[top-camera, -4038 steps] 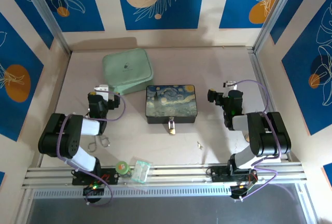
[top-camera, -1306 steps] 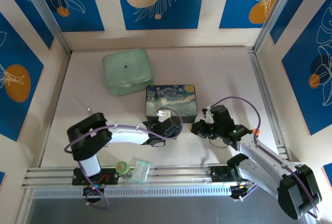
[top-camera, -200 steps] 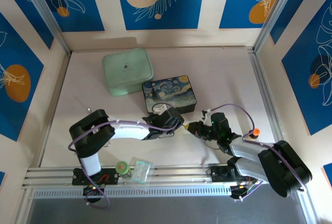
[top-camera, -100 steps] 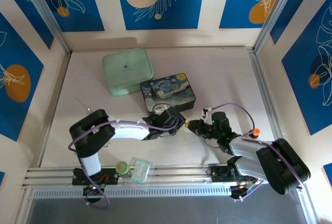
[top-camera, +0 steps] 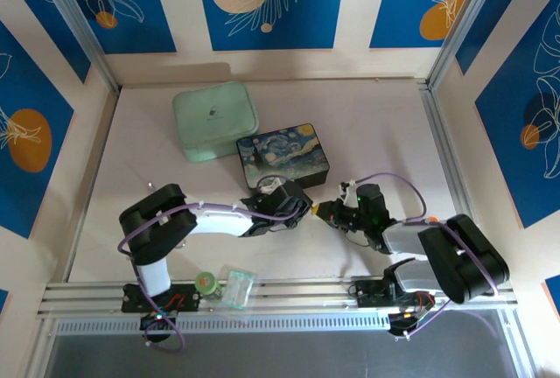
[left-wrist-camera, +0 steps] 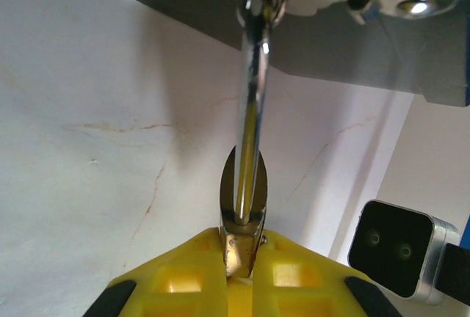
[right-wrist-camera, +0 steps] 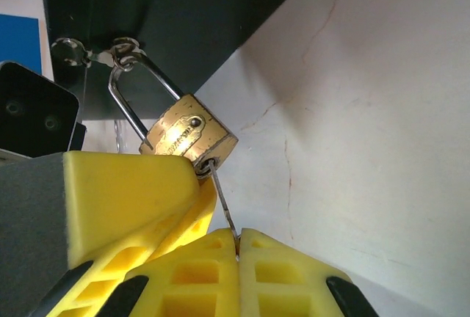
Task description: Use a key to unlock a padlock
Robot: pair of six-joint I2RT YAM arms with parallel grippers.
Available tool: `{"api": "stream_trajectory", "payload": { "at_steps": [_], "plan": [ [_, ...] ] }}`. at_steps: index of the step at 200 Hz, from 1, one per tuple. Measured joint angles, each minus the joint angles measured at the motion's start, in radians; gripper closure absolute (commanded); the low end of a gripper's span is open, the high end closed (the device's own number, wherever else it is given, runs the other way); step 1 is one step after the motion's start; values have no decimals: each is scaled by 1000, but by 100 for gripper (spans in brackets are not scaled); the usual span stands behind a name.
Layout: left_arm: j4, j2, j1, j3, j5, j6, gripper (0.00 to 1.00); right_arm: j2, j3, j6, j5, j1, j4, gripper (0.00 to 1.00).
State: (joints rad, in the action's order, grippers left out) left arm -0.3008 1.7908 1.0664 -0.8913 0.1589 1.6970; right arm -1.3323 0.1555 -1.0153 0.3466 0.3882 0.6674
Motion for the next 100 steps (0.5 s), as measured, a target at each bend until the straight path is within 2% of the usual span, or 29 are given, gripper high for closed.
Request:
{"api": "stream_trajectory", "payload": {
  "at_steps": [57, 100],
  "plan": [
    [-35, 0, -6, 21, 8, 2, 88, -80, 25, 0, 59, -10, 74, 100],
    [-83, 0, -8, 48, 10, 13, 89, -125, 48, 2, 134, -60, 81, 100]
  ]
}}
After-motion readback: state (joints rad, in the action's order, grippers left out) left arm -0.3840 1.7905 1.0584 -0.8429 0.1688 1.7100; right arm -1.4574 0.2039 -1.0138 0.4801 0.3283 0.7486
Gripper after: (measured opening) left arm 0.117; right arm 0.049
